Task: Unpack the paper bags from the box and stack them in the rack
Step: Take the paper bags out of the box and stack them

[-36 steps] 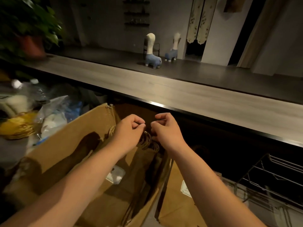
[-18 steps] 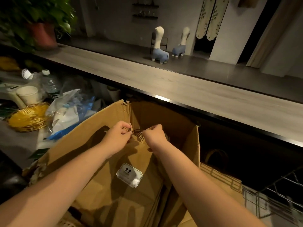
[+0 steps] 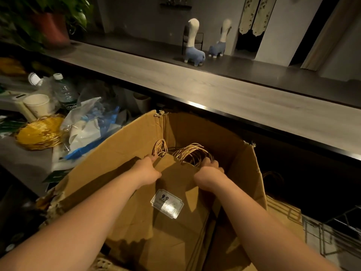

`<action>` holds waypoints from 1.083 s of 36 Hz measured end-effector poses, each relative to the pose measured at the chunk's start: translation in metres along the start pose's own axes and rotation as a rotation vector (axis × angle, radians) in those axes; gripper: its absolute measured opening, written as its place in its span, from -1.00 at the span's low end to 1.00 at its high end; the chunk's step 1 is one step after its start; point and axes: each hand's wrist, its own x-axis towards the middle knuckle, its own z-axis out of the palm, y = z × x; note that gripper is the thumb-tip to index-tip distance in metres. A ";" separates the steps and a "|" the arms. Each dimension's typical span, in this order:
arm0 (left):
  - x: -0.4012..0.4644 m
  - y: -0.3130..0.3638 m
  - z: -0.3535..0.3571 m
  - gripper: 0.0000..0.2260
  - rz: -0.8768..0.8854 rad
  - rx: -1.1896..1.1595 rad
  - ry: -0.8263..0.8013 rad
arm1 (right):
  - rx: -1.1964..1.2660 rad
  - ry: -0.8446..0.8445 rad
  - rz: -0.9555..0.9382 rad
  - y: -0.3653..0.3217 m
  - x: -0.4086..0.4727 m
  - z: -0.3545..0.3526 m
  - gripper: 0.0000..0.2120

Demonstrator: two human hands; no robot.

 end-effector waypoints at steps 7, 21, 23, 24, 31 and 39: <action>-0.001 0.001 0.008 -0.25 -0.126 0.223 -0.151 | -0.069 -0.083 0.060 0.009 0.003 0.000 -0.25; -0.004 -0.003 0.004 -0.30 -0.104 0.252 -0.130 | -0.077 -0.058 0.037 0.015 -0.005 -0.001 -0.51; -0.006 -0.002 0.003 -0.30 -0.100 0.248 -0.126 | -0.056 -0.041 0.059 0.014 -0.006 -0.003 -0.55; -0.007 -0.002 0.002 -0.31 -0.102 0.245 -0.127 | -0.046 -0.033 0.063 0.013 -0.006 -0.004 -0.57; -0.009 -0.003 -0.007 -0.58 -0.183 0.153 -0.183 | 0.114 0.132 -0.001 0.011 -0.005 -0.008 -0.76; -0.011 0.002 -0.020 -0.66 -0.107 0.063 -0.075 | 0.153 0.144 -0.033 0.015 -0.004 -0.008 -0.72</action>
